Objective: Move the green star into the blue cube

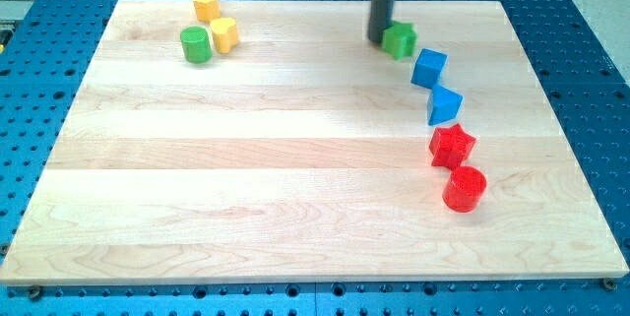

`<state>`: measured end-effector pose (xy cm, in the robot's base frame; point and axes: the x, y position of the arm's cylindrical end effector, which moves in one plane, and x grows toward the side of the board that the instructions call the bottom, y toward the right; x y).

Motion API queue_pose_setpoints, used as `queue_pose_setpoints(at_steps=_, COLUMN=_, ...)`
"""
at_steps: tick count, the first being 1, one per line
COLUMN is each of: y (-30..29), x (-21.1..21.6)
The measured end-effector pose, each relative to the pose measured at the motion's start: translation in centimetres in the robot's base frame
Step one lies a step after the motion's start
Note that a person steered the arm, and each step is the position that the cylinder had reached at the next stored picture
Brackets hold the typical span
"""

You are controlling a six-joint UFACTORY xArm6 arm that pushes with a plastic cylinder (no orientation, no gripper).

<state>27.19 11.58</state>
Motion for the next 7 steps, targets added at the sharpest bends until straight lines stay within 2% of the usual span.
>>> queue_pose_setpoints(at_steps=3, y=0.3, x=0.7)
queue_pose_setpoints(at_steps=5, y=1.0, x=-1.3)
queue_pose_setpoints(at_steps=7, y=2.6, x=0.7)
